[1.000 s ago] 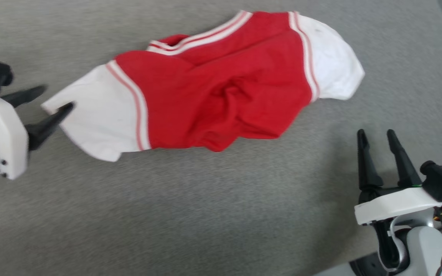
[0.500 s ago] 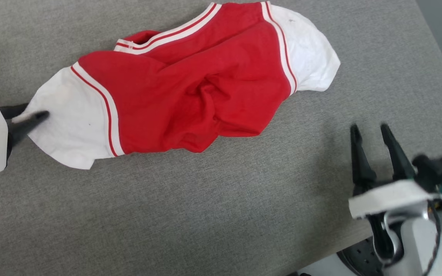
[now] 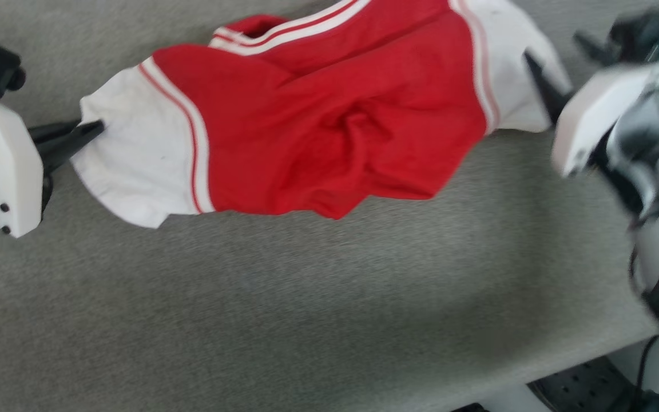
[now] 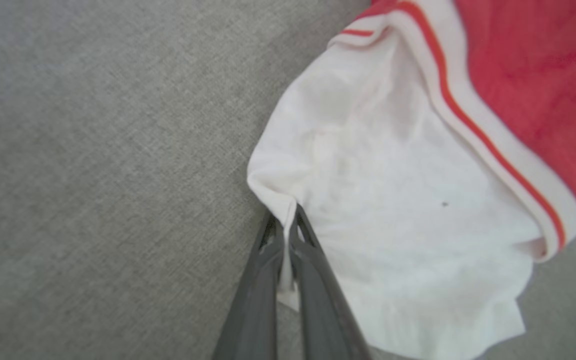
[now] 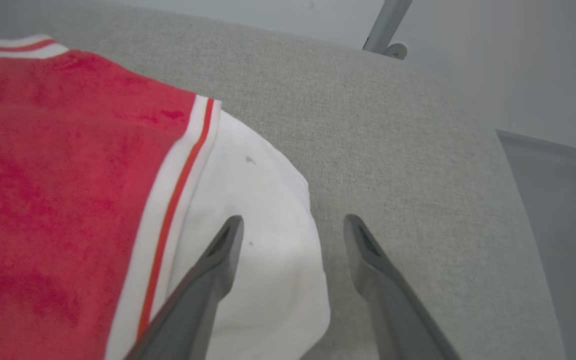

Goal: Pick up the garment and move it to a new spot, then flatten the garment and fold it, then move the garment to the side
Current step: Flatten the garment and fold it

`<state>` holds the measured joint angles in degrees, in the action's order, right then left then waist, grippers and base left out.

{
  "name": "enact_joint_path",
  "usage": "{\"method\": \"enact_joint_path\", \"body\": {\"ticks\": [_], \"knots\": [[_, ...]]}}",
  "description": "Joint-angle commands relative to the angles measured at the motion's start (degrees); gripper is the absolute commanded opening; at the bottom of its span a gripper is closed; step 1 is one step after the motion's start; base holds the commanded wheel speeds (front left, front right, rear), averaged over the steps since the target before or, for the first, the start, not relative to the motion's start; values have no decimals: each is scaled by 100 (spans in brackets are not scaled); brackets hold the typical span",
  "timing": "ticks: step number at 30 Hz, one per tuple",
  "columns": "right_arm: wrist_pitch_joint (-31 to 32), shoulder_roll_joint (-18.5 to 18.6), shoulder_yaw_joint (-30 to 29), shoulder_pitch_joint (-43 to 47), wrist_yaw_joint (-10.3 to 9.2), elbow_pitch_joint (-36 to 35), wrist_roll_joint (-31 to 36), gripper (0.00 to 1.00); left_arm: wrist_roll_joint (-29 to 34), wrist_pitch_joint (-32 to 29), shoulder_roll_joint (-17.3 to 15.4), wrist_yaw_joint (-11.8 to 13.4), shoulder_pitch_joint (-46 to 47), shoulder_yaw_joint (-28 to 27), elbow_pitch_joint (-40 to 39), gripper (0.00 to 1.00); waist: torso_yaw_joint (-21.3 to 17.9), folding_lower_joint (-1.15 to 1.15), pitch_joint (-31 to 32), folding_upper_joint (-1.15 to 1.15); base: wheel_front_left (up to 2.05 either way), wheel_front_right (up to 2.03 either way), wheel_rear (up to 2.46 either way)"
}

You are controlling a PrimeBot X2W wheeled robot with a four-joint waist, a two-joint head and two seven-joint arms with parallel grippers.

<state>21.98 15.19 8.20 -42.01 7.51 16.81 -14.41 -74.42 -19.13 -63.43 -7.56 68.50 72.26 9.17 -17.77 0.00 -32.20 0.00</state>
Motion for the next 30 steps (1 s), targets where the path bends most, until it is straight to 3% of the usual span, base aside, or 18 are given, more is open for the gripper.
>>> {"method": "enact_joint_path", "body": {"ticks": [1, 9, 16, 17, 18, 19, 20, 25, 30], "knots": [[256, 110, 7, -376, -4, 294, -269, 100, 58, 26, 119, 15, -24, 148, -13, 0, 223, 0, -204, 0, 0, 0, 0], [1297, 283, 335, -1434, -4, 1405, -685, 100, 229, 159, 218, 22, 147, 197, -262, 0, 557, 0, -544, 0, 0, 0, 0], [2057, 92, 433, -1593, -3, 2001, -815, 100, 302, 199, 282, 21, 77, 227, -418, 0, 630, 0, -620, 0, 0, 0, 0], [2173, 58, 423, -1604, -3, 2057, -813, 80, 314, 205, 295, 21, 71, 230, -436, 0, 632, 0, -625, 0, 0, 0, 0], [2255, 49, 389, -1610, -3, 2096, -788, 48, 319, 216, 310, 21, 68, 231, -450, 0, 634, 0, -627, 0, 0, 0, 0], [2325, 49, 347, -1629, -3, 2132, -736, 33, 316, 221, 323, 20, 72, 231, -458, 0, 636, 0, -630, 0, 0, 0, 0], [2394, 48, 305, -1639, -4, 2168, -689, 0, 309, 225, 335, 20, 77, 231, -466, 0, 637, 0, -632, 0, 0, 0, 0], [2510, 17, 12, -1618, -5, 2129, -543, 0, 194, 284, 394, 15, 65, 229, -466, 0, 637, 0, -591, 0, 0, 0, 0], [1989, 10, -201, -1633, -4, 1618, -610, 0, 44, 661, 518, 15, 84, 181, -391, 0, 693, 0, -388, 0, 0, 0, 0]]}}
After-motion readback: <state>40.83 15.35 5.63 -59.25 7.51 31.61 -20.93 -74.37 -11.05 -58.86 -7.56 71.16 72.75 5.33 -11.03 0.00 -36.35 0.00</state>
